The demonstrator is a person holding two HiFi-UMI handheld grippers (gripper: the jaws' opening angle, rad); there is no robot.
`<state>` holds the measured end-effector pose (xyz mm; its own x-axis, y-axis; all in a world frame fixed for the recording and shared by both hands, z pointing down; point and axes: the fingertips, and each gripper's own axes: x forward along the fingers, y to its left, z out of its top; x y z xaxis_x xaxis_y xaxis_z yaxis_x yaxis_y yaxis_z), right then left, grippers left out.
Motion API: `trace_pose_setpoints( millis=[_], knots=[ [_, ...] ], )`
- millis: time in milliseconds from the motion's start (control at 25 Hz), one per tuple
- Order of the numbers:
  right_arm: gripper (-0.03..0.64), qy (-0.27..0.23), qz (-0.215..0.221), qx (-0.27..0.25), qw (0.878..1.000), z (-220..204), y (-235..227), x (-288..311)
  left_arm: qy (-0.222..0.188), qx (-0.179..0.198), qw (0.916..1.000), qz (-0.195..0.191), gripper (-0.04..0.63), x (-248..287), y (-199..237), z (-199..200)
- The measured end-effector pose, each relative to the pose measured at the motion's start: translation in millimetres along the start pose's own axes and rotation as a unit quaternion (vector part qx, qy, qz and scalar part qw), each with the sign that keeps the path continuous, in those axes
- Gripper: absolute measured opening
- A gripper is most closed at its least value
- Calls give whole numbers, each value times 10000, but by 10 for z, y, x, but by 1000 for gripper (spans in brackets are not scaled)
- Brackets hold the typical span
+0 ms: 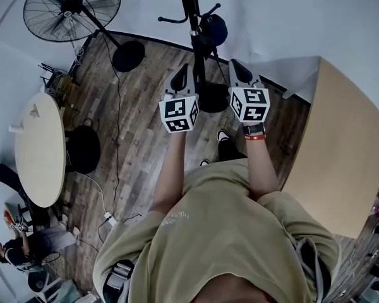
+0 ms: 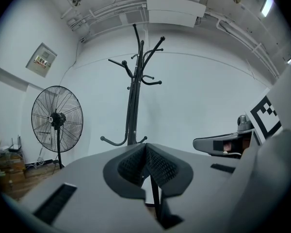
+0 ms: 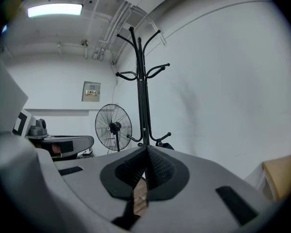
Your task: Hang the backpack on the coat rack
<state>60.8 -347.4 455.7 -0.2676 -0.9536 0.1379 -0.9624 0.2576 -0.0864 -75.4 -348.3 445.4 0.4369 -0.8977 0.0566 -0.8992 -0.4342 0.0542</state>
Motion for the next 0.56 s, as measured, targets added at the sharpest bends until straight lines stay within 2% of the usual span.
trace_pose_setpoints(
  millis=[120, 320, 560],
  knots=[
    [15, -31, 7, -19, 10000, 13, -42, -45, 3, -6, 10000, 24, 25, -18, 25, 4],
    [15, -67, -83, -473, 9988, -23, -231, -102, 50, -19, 10000, 68, 25, 33, 75, -41],
    [15, -79, -204, -217, 9995, -35, -523, -72, 150, 139, 9997, 119, 25, 117, 116, -123]
  ],
)
